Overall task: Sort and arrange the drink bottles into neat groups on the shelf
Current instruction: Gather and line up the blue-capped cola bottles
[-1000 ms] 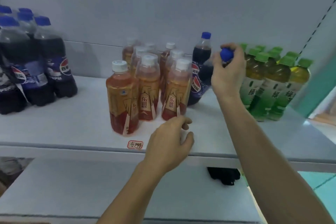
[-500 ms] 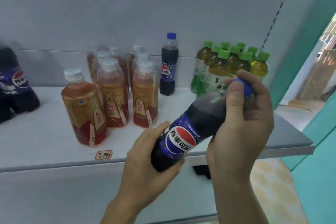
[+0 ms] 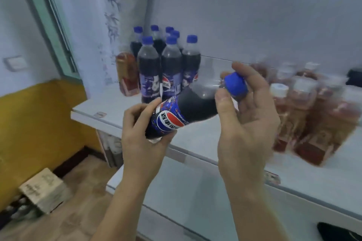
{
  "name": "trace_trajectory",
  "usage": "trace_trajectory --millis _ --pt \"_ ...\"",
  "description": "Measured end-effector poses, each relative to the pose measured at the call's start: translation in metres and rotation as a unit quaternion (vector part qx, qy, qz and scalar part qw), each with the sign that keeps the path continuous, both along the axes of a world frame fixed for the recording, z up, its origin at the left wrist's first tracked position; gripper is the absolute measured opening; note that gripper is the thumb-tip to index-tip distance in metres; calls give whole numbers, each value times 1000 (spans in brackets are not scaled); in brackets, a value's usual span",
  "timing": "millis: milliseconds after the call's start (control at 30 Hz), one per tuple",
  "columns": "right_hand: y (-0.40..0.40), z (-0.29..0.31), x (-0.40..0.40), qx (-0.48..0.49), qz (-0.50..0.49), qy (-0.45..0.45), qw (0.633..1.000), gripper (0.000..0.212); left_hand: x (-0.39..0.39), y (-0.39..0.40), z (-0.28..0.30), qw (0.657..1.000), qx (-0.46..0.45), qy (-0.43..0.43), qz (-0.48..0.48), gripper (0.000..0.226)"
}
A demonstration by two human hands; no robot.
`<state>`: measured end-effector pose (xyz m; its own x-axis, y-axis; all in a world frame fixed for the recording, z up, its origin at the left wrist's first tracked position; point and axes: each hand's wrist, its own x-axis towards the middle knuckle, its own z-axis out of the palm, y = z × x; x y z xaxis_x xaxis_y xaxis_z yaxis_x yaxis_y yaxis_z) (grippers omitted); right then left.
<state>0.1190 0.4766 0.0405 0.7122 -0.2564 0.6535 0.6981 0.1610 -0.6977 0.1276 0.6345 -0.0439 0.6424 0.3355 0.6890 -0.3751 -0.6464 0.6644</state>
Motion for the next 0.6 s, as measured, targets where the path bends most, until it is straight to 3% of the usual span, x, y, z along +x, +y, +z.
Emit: trace_trajectory --millis 167,233,367,600 --pt "94 27 59 -110 -12 -21 994 41 45 67 2 995 -20 96 29 92" --pt "125 35 86 -161 -27 -21 986 38 65 86 -1 990 -59 125 27 86" --pt "169 35 128 -248 -59 -28 967 31 89 117 -9 985 -50 167 12 80" --pt "200 17 141 -269 -131 -70 952 41 103 141 -17 983 -54 169 -42 82"
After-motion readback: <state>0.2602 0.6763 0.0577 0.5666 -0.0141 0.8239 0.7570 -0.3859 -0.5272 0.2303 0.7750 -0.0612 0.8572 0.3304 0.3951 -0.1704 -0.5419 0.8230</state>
